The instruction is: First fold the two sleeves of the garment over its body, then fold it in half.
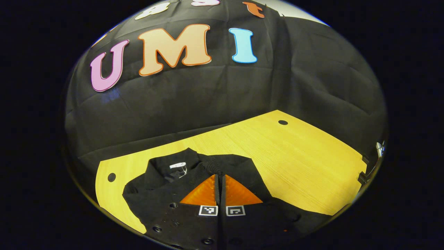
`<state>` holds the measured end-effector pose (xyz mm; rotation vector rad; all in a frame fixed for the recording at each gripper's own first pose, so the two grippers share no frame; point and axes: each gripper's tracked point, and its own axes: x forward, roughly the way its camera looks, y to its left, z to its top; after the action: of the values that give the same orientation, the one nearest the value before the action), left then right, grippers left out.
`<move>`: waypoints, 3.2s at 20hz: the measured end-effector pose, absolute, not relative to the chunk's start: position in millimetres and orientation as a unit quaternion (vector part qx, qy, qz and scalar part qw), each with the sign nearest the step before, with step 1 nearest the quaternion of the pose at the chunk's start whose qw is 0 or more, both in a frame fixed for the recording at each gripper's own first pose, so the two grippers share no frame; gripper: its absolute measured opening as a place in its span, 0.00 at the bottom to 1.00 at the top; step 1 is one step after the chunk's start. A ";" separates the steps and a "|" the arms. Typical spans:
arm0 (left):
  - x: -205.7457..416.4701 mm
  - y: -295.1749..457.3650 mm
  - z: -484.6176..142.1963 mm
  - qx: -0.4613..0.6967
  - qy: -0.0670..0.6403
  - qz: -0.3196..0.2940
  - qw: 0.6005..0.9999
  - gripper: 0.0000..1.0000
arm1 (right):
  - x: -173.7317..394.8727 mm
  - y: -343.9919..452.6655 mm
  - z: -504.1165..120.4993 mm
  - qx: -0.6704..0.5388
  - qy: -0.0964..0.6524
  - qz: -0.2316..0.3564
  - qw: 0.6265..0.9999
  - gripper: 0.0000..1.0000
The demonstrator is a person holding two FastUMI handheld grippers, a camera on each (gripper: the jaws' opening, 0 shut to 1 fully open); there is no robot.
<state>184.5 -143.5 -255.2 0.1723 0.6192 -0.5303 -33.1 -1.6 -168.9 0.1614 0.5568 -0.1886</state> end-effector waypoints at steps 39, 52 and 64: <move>-141.4 147.4 -280.2 0.033 0.372 -0.007 0.927 0.94 | -138.0 46.3 -284.2 -0.012 0.396 0.008 0.918 0.98; -174.6 124.9 -332.1 0.011 0.442 -0.032 0.896 0.88 | -159.7 59.2 -349.7 -0.010 0.504 0.044 0.863 0.55; -156.3 92.3 -303.9 -0.047 0.452 -0.064 0.889 0.00 | -134.7 68.7 -319.4 0.024 0.476 0.081 0.876 0.03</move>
<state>-156.3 92.3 -303.9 -0.0974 0.9386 -0.1333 -134.7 68.7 -319.4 0.0507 0.9926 0.1688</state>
